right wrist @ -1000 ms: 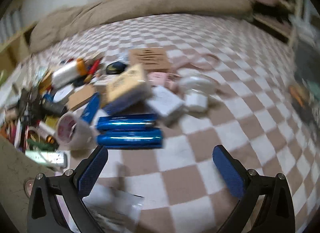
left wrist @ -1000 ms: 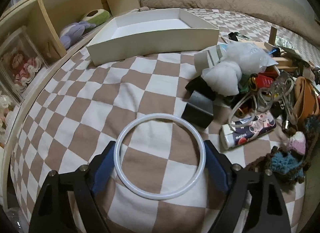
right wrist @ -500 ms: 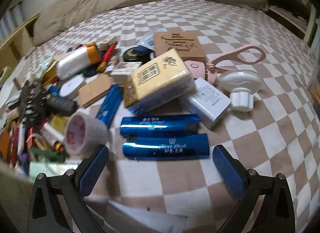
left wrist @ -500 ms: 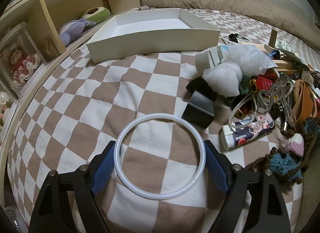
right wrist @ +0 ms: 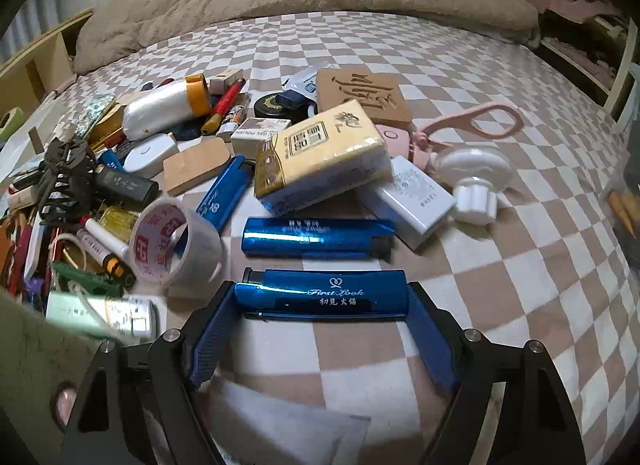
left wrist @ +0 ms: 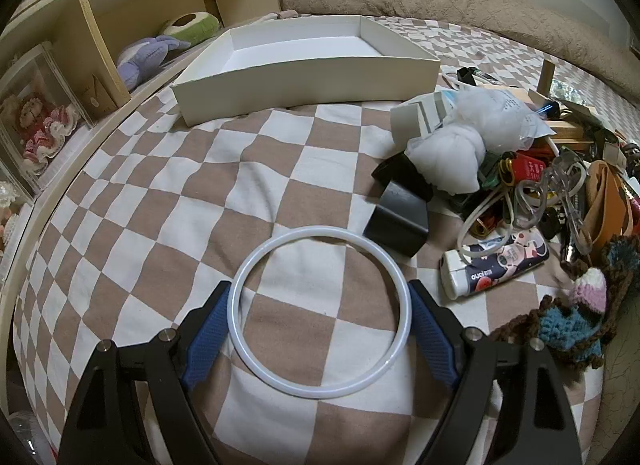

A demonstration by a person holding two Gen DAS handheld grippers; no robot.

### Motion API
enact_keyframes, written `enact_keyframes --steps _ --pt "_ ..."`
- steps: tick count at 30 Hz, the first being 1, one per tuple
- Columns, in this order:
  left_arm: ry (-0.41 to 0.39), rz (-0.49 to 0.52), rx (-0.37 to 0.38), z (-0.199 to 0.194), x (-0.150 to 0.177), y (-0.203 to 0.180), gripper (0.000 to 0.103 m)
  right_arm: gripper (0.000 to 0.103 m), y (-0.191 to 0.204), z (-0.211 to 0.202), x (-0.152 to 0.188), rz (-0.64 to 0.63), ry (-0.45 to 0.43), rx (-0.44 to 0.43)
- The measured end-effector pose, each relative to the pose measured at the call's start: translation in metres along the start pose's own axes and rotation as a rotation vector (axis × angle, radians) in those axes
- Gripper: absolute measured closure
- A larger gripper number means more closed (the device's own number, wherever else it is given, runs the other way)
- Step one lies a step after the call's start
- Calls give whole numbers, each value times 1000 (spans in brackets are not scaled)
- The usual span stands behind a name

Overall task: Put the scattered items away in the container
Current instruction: 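Close the right tool on the blue lighter while the left tool holds the ring, then carry the white ring with the left tool while the right tool carries the lighter to the box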

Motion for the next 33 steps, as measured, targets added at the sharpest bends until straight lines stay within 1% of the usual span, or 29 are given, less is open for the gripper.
enact_keyframes --steps 7,13,18,23,33 --pt "-15 -14 7 -6 2 -1 19 20 -10 -16 11 29 -13 30" --pt "-18 -45 29 -14 0 5 19 20 -16 -29 13 60 -29 33" --pt "-45 -64 66 -34 -3 3 19 20 -18 -43 11 76 -58 37" --pt "-86 -56 107 -58 -7 -2 19 20 -18 -62 7 89 -94 23" --pt "-156 -55 163 -100 -16 -3 19 20 3 -112 6 55 -182 -28"
Point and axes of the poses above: each gripper's, at about its wrist camera, not at the fingertips, and z roughly the way its jaws point, y to its left, x to its underside, the point moved 3 cm from there along z, roughly the way its jaws point, and after that the axes turned 8 degrees about -x, right-handed, at the moved point
